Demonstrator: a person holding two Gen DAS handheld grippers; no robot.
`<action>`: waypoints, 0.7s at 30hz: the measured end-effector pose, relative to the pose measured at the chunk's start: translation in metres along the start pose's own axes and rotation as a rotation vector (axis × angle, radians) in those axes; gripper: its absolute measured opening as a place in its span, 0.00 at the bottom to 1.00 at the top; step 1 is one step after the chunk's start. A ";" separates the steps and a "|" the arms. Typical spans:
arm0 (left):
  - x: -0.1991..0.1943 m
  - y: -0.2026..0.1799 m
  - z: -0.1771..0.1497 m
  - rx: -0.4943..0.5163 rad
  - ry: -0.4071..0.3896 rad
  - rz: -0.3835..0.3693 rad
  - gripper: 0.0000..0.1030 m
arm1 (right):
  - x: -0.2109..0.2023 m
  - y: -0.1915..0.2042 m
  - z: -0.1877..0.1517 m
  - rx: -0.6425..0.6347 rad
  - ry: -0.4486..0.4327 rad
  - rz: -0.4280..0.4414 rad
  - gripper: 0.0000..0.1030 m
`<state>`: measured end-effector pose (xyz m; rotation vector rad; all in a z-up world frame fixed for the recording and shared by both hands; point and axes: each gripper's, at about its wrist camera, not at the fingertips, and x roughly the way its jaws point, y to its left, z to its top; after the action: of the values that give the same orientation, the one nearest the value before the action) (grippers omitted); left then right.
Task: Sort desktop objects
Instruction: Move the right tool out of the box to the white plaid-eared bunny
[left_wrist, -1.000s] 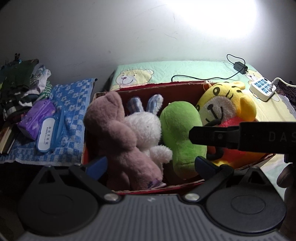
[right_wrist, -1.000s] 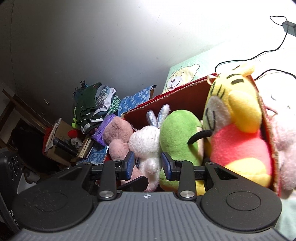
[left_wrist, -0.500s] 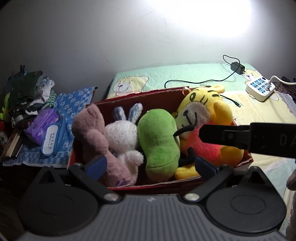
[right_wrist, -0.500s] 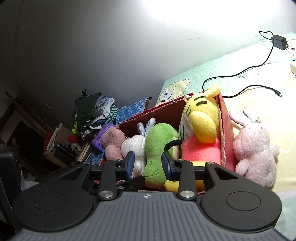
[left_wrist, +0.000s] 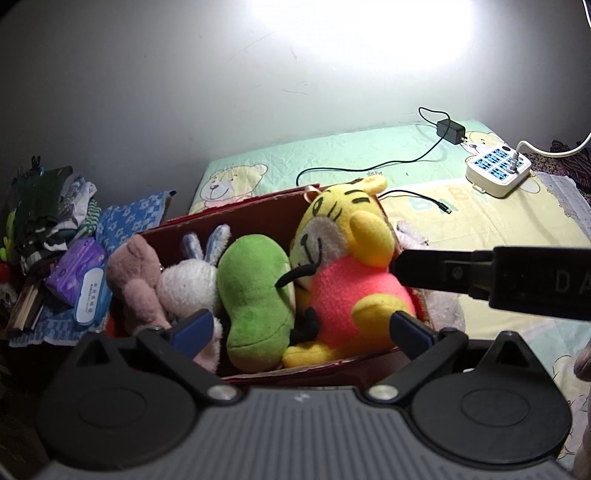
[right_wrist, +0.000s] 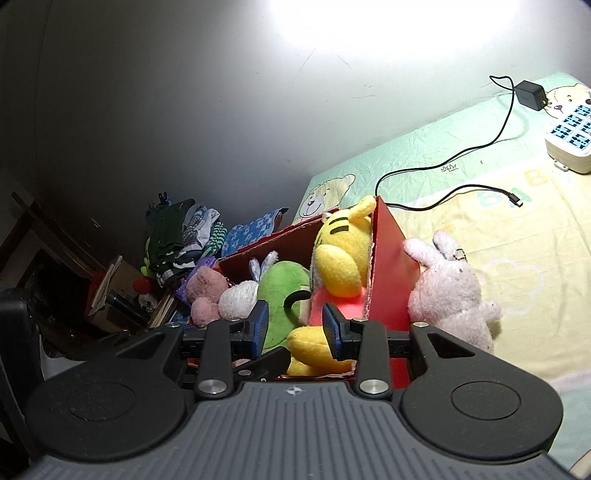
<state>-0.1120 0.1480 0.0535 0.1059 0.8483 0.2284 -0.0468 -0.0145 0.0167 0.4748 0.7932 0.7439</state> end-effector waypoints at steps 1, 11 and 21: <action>0.000 -0.003 0.001 0.002 0.001 0.000 0.99 | -0.002 -0.002 0.000 0.002 -0.001 -0.001 0.35; 0.006 -0.037 0.010 0.019 0.015 -0.020 0.99 | -0.019 -0.030 0.007 0.028 -0.010 -0.024 0.35; 0.017 -0.081 0.019 0.062 0.024 -0.073 0.99 | -0.039 -0.068 0.013 0.075 -0.018 -0.063 0.35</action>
<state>-0.0740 0.0734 0.0384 0.1304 0.8820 0.1354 -0.0265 -0.0900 -0.0002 0.5208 0.8182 0.6525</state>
